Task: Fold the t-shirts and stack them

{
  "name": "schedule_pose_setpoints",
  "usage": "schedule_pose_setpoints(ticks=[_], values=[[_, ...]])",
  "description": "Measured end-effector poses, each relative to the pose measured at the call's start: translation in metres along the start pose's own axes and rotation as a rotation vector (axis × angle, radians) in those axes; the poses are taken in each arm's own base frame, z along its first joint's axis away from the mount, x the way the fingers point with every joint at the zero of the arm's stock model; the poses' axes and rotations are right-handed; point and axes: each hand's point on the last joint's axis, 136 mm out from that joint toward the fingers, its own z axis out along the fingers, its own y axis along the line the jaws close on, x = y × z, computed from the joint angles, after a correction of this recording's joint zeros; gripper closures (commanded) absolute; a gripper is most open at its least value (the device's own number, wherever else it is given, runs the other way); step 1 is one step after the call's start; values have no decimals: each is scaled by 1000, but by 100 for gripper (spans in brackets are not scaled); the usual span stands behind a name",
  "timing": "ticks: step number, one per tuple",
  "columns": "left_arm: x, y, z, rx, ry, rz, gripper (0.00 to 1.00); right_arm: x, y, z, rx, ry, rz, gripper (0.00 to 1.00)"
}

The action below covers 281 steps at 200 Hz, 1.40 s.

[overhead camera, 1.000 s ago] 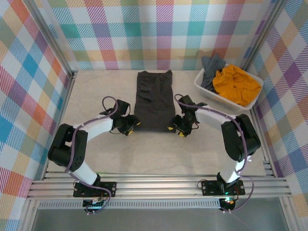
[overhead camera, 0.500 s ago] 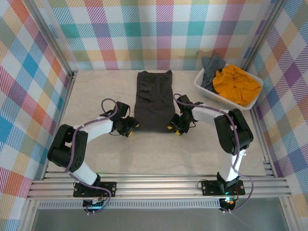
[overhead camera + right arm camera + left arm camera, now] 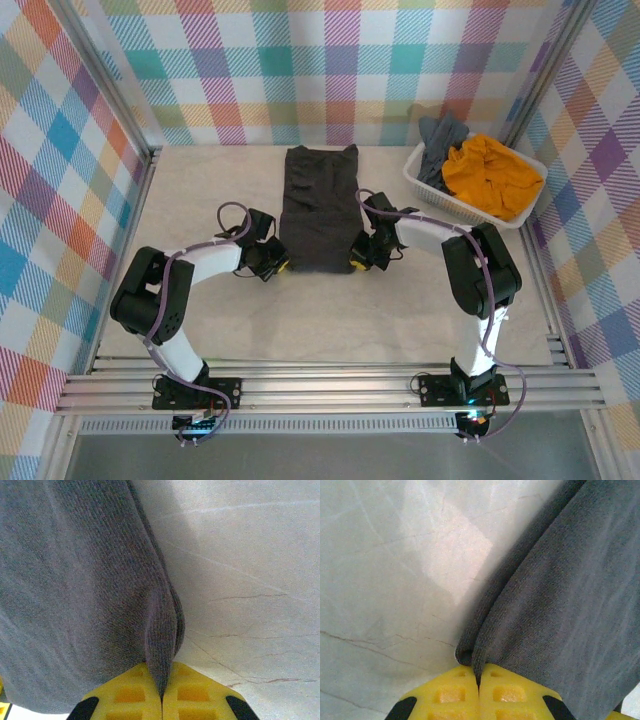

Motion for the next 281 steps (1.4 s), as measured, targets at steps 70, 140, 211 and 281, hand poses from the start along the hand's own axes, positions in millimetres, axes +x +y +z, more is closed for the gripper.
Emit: schedule_pose_setpoints(ticks=[70, 140, 211, 281], values=[[29, -13, -42, 84, -3, 110, 100, 38, -1, -37, -37, -25, -98, 100], [122, 43, -114, 127, 63, 234, 100, 157, -60, -68, -4, 38, -209, 100], [140, 41, -174, 185, 34, 208, 100, 192, -52, -121, -54, 18, -155, 100], [92, -34, -193, 172, -108, 140, 100, 126, -6, -162, -91, -86, 8, 100]])
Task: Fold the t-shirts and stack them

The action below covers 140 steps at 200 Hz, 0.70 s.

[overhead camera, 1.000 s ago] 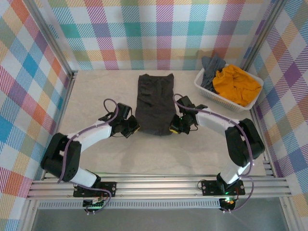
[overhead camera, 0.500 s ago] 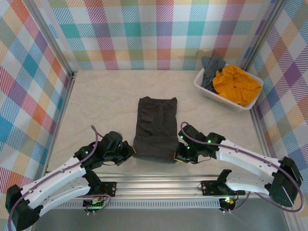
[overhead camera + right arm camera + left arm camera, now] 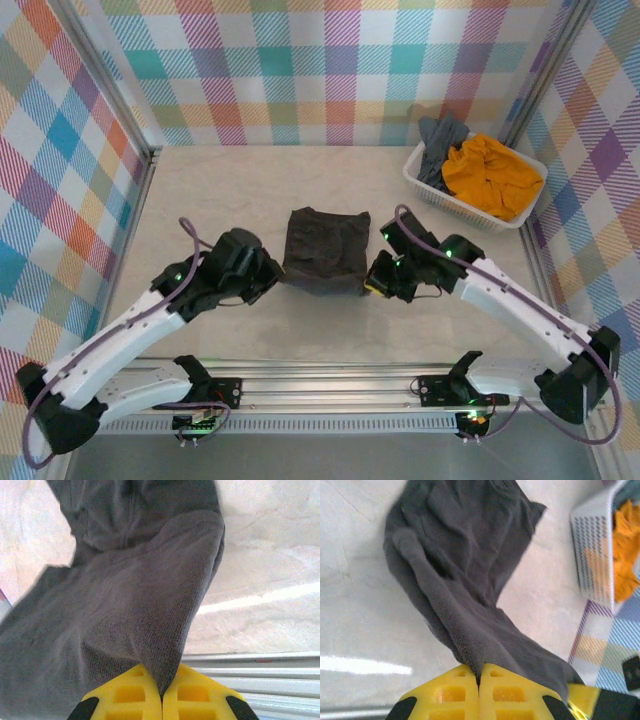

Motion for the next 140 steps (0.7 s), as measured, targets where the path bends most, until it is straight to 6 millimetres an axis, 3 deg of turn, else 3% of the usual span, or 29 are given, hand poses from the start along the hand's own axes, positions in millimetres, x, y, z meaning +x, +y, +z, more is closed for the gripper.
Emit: schedule_pose_setpoints(ticks=[26, 62, 94, 110, 114, 128, 140], values=[[-28, -2, 23, -69, -7, -52, 100, -34, 11, 12, 10, 15, 57, 100], [-79, -38, 53, -69, -14, -71, 100, -89, 33, 26, -4, 15, 105, 100], [-118, -45, 106, -113, 12, -71, 100, -140, 40, 54, -5, 31, 160, 100], [-132, -37, 141, -143, 35, -83, 100, -170, 45, 76, -11, 35, 176, 80], [-136, -33, 151, -152, 41, -85, 96, -178, 47, 83, -17, 41, 177, 77], [-148, -23, 180, -168, 62, -94, 63, -203, 51, 102, -25, 52, 174, 60], [-158, -18, 197, -186, 74, -97, 45, -225, 58, 115, -31, 50, 158, 50]])
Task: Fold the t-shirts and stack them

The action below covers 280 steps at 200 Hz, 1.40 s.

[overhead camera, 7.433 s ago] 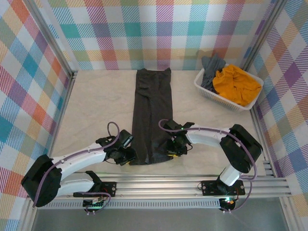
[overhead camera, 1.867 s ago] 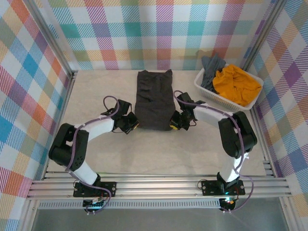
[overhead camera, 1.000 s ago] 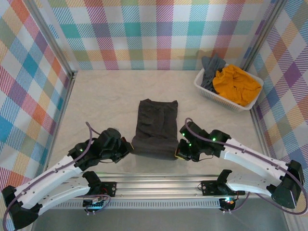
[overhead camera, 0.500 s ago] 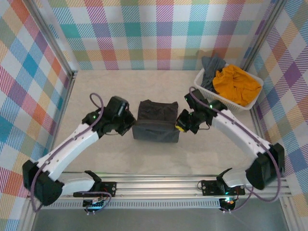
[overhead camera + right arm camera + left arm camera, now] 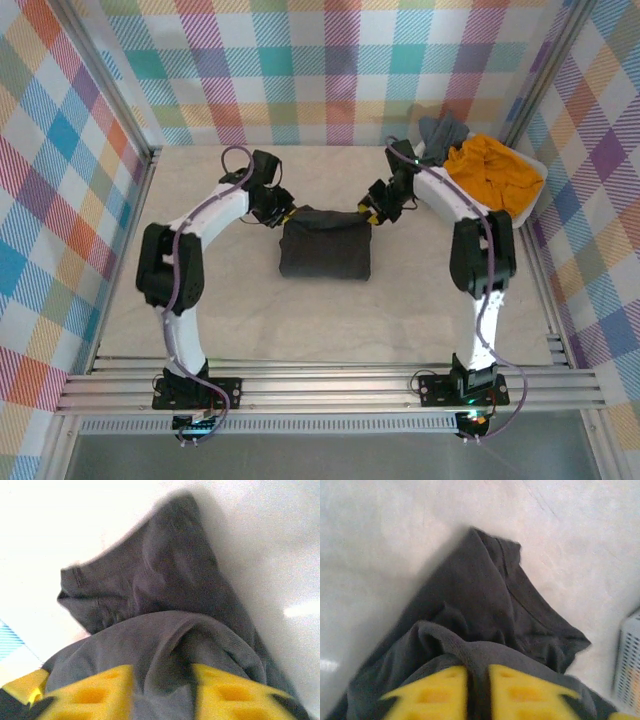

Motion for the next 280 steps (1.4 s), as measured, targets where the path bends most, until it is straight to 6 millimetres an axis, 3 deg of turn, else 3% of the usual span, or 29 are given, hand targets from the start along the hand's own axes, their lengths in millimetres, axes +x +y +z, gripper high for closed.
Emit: schedule_pose_setpoints(ticks=[6, 18, 34, 44, 63, 76, 95, 113, 127, 140, 160, 194, 215, 231, 260, 280], values=[[-6, -1, 4, -9, -2, 4, 40, -8, 4, 3, -2, -6, -13, 46], [-13, -4, 1, -17, -23, 14, 38, -20, 10, 2, 1, -27, -55, 43], [-14, -7, -25, 0, -70, 19, 37, -24, 12, -15, 8, -74, -105, 39], [-4, -2, -48, 33, -103, 20, 37, -19, 11, -33, -1, -112, -146, 37], [47, 4, -103, 154, -131, 7, 39, 15, 2, -79, -41, -169, -204, 39], [96, 7, -119, 246, -107, 3, 39, 44, -5, -108, -93, -209, -253, 38], [169, 23, -100, 304, -21, -28, 39, 89, -17, -125, -185, -236, -329, 38], [200, 50, -58, 256, -8, -104, 39, 126, -44, -110, -227, -186, -357, 37], [205, 70, -27, 207, -36, -172, 39, 142, -70, -93, -214, -145, -334, 37], [202, 75, -7, 204, -64, -233, 39, 149, -88, -85, -197, -125, -308, 36], [197, 67, 12, 244, -91, -308, 38, 153, -89, -93, -223, -138, -310, 36], [185, 48, 12, 341, -148, -363, 40, 159, -80, -109, -282, -159, -335, 37], [182, 38, 10, 385, -161, -373, 48, 160, -80, -108, -281, -153, -332, 38], [181, 35, 16, 391, -164, -374, 56, 160, -79, -108, -284, -149, -329, 38], [180, 35, 30, 371, -170, -376, 60, 160, -78, -108, -289, -146, -327, 38], [175, 30, 33, 373, -174, -383, 77, 160, -77, -109, -290, -147, -328, 39]])
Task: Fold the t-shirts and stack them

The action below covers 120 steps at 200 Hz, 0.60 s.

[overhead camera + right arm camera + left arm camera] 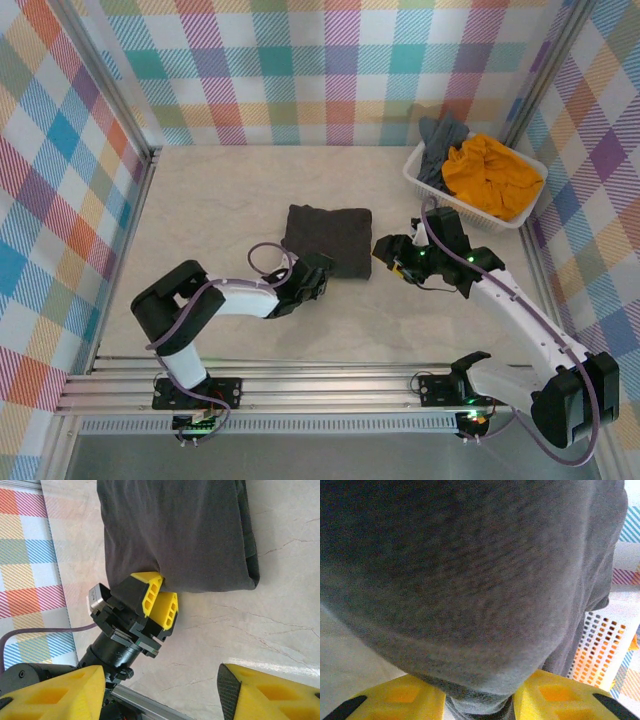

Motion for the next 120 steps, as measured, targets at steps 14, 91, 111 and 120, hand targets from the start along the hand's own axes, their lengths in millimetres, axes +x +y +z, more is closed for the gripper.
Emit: schedule_pose_setpoints(ticks=[14, 91, 111, 120], values=[[-2, -5, 3, 4, -4, -8, 94, -1, 2, -1, -4, -3, -3, 39], [-131, -19, 0, -4, -185, -163, 100, -7, 17, -11, -21, -17, -17, 40], [-195, -21, -13, -4, -268, -209, 100, -7, 18, -11, -22, -18, -18, 40], [-223, -20, -20, -6, -302, -230, 100, -8, 17, -10, -19, -15, -17, 40]])
